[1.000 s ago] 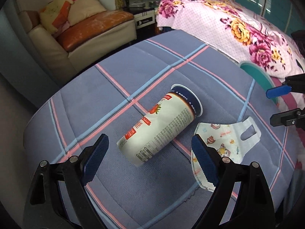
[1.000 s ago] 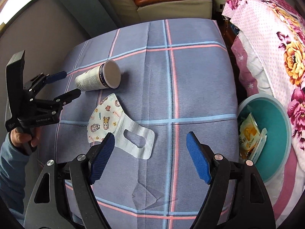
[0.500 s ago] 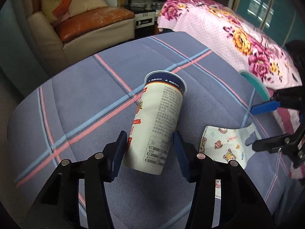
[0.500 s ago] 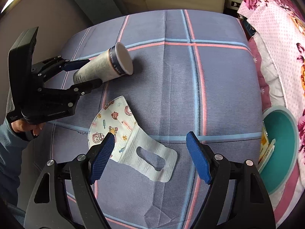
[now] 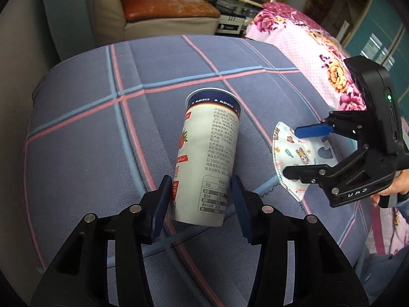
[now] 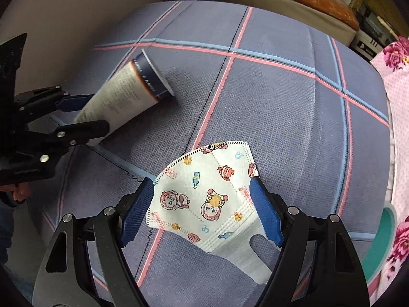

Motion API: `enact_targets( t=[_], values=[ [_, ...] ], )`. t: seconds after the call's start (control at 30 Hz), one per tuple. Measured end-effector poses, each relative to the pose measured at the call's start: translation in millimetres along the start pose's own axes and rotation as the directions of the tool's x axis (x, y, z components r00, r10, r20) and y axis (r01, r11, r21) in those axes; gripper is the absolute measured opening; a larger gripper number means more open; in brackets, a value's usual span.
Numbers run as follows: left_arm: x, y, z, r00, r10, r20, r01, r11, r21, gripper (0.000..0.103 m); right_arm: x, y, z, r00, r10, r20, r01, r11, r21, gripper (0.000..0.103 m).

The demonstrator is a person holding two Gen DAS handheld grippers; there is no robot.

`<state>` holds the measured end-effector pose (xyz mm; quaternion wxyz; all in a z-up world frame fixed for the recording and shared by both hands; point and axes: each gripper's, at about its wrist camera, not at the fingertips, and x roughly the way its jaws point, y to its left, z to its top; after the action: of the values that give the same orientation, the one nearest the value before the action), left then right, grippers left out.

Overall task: Collect trash
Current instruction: 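Grasp the strawberry yogurt bottle with the left tool while the right grasps the cartoon face mask, then lift the yogurt bottle with the left tool while the right carries the mask to the bin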

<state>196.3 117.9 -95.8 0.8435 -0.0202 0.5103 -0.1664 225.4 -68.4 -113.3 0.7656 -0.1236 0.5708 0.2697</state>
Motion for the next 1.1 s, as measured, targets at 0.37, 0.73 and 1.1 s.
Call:
enact_targets(
  t=[0.37,0.73,1.1],
  values=[
    [24,-5,12,0.998,0.055,-0.018,-0.055,0.998,0.009,0.056,-4,28,-14,0.998,-0.051,0.024,0.054,0.988,-0.143,0.045],
    [0,-22,-6,0.994,0.104,0.03,-0.101,0.99,-0.094,0.047,-36,10,-22,0.995,0.068,0.072,-0.069,0.998,0.01,0.003],
    [-27,-18,-26,0.99,0.124,0.068,-0.106,0.969,-0.221,0.047,-44,-9,-17,0.994,0.055,0.094,-0.057,0.998,0.018,0.024]
  ],
)
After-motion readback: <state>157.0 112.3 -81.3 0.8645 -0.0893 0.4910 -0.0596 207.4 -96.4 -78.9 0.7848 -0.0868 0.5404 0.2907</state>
